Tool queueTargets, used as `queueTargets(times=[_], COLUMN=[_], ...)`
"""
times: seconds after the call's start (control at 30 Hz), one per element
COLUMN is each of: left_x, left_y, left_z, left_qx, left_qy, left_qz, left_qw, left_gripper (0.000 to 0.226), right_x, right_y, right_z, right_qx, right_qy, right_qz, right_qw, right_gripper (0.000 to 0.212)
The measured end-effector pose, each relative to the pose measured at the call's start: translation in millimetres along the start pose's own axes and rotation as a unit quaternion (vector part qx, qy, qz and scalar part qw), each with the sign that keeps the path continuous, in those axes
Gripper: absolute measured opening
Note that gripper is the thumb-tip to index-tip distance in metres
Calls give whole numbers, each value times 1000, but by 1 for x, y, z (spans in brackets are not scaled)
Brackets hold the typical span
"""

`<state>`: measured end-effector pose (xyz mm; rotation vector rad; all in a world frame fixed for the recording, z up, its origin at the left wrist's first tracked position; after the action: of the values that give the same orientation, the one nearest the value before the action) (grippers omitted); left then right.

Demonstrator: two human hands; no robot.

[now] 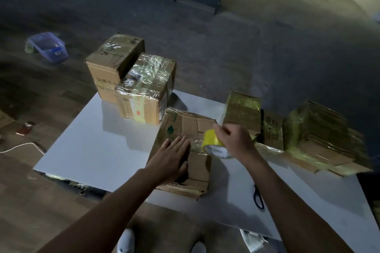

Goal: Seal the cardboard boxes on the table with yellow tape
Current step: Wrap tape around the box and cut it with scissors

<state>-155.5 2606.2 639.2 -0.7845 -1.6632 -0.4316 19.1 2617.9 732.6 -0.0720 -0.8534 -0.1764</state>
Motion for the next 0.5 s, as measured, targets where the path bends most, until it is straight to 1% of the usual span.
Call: queueTargets(times=[0.07, 0.17, 0.23, 0.33, 0.43, 0.5], left_x=[3, 9, 12, 3, -5, -8], left_y=[2, 11, 18, 23, 23, 23], left_z=[-1, -18, -37, -55, -58, -56], left_qx=[16, 40, 32, 35, 38, 40], left_qy=[11, 49, 36, -24, -21, -24], left_qz=[3, 22, 24, 13, 9, 14], left_qw=[1000, 998, 999, 999, 999, 999], left_gripper=[81, 68, 70, 82, 98, 100], right_x=[6, 5, 5, 8, 7, 6], right_y=[1, 2, 2, -1, -5, -7], right_z=[-15, -17, -11, -10, -18, -28], right_qx=[-20, -24, -27, -21, -15, -24], right_qy=[3, -12, -29, -35, 34, 113], right_qz=[10, 11, 21, 25, 32, 37], right_qw=[1000, 1000, 999, 999, 999, 993], right_gripper=[51, 51, 50, 51, 47, 42])
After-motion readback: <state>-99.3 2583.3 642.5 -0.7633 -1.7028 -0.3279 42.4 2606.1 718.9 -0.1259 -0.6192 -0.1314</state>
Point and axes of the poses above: each hand's wrist, its own y-axis towards the middle knuckle, its own x-axis out of the back of the hand, z = x × y, the point moved 8 cm from there along y, towards the middle knuckle, and after that the axes turned 2 degrees about -x, right-handed, at the moved point
